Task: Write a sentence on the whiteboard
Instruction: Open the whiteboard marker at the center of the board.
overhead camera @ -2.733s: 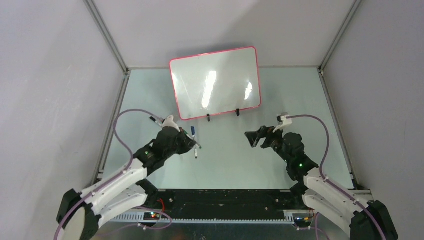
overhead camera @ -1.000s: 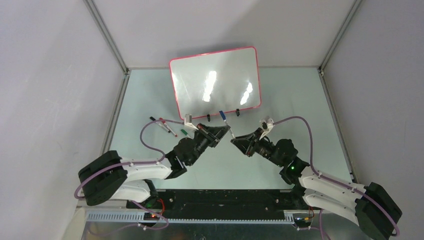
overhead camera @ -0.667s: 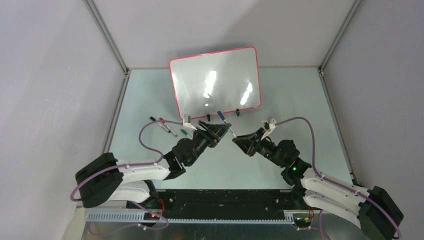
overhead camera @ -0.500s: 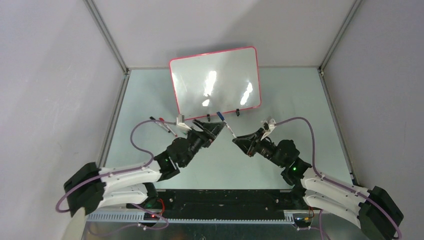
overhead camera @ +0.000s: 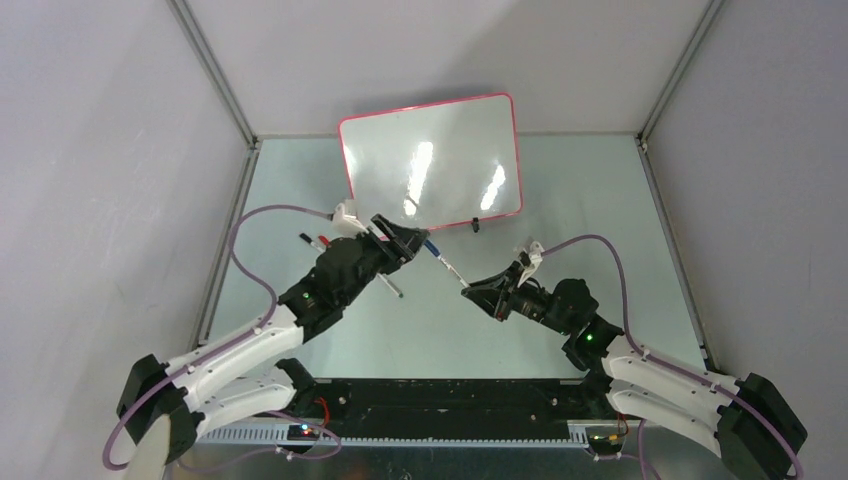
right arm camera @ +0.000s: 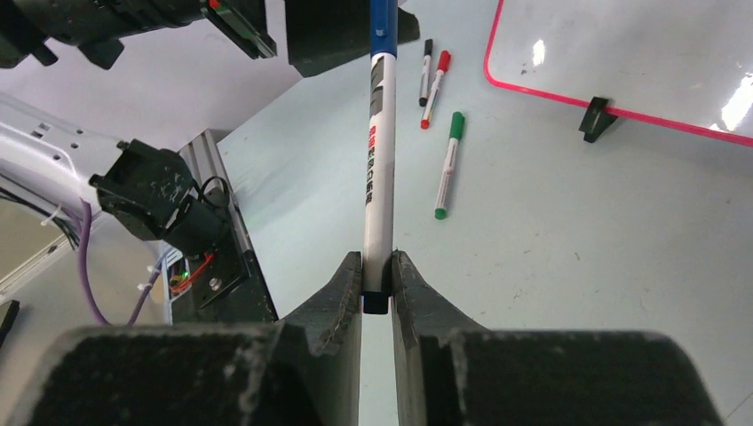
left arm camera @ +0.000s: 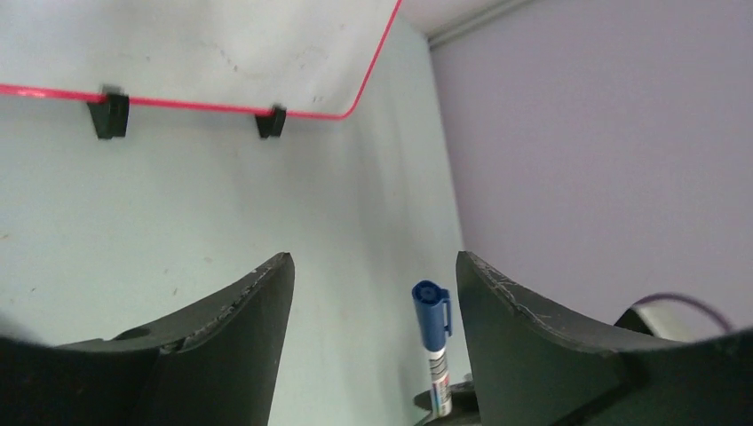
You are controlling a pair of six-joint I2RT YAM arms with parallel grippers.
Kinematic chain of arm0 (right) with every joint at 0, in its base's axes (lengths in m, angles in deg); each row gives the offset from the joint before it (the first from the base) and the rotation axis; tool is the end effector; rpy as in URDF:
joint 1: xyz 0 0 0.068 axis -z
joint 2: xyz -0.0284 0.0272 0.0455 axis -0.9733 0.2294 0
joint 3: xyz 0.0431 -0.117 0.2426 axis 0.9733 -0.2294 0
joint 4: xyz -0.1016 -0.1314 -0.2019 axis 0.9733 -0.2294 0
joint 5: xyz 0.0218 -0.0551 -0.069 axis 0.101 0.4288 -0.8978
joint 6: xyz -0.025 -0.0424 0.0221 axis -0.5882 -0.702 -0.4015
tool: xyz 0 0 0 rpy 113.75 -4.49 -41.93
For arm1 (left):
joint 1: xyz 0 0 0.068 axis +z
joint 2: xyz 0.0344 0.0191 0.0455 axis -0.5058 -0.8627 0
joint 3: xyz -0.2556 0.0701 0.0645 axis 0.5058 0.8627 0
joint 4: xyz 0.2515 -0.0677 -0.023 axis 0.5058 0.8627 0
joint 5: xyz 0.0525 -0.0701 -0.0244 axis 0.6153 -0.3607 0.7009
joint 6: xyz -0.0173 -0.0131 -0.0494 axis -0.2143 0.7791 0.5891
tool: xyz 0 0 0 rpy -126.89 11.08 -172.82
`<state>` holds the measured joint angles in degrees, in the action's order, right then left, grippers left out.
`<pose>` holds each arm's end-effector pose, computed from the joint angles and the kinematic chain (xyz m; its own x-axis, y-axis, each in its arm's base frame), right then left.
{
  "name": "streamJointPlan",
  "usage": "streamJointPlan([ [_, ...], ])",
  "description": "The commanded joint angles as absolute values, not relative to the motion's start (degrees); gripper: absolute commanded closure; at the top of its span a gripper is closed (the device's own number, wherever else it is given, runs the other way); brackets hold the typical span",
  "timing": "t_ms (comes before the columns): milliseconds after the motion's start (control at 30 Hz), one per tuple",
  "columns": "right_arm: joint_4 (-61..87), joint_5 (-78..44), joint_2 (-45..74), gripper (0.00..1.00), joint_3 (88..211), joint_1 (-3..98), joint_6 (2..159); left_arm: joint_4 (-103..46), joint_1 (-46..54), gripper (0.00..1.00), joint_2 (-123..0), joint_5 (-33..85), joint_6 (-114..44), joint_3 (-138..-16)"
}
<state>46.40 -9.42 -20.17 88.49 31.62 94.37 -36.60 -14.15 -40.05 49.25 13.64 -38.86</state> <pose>0.1254 0.1388 0.2289 -0.2921 0.1905 -0.9372 -0.8153 0.4626 0.3482 0.1654 -0.1498 0.2803 -0.4927 -0.6897 -0.5307 0.1398 0.5392 -0.8305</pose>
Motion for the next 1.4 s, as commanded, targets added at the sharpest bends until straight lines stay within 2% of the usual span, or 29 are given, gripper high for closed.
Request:
streamJointPlan([
  [0,46.9,-6.7,-20.9,1.0,90.8,32.2,93.1,-32.0,-13.2,0.29,-41.8,38.9,7.1,-42.3],
  [267,47.0,-6.3,-20.3,1.0,90.9,32.7,93.4,-34.2,-13.3,0.38,-45.0,34.8,7.8,-42.7],
  [400,46.9,-6.2,-20.2,1.0,90.9,33.0,93.4,-34.8,-13.2,0.53,-45.2,33.2,8.4,-42.8],
  [433,46.8,-6.2,-20.2,1.0,90.9,33.0,93.4,-34.6,-13.2,0.55,-45.1,33.5,8.5,-42.9],
  [633,46.2,-6.6,-20.7,1.0,90.9,33.1,92.8,-32.1,-13.2,0.53,-43.6,36.2,8.7,-43.1],
  [933,46.0,-6.4,-20.5,1.0,91.0,33.1,92.0,-32.9,-12.7,0.58,-41.5,37.3,11.6,-41.6],
  [1200,46.1,-6.3,-20.3,1.0,91.0,33.1,91.9,-35.2,-12.4,0.75,-41.4,35.5,13.5,-40.6],
  [1300,46.0,-6.4,-20.4,1.0,91.0,33.1,91.9,-35.8,-12.4,0.85,-42.1,34.8,13.5,-40.6],
  [1367,45.9,-6.5,-20.5,1.0,91.0,33.1,91.9,-36.0,-12.4,0.96,-42.7,33.4,13.4,-40.6],
])
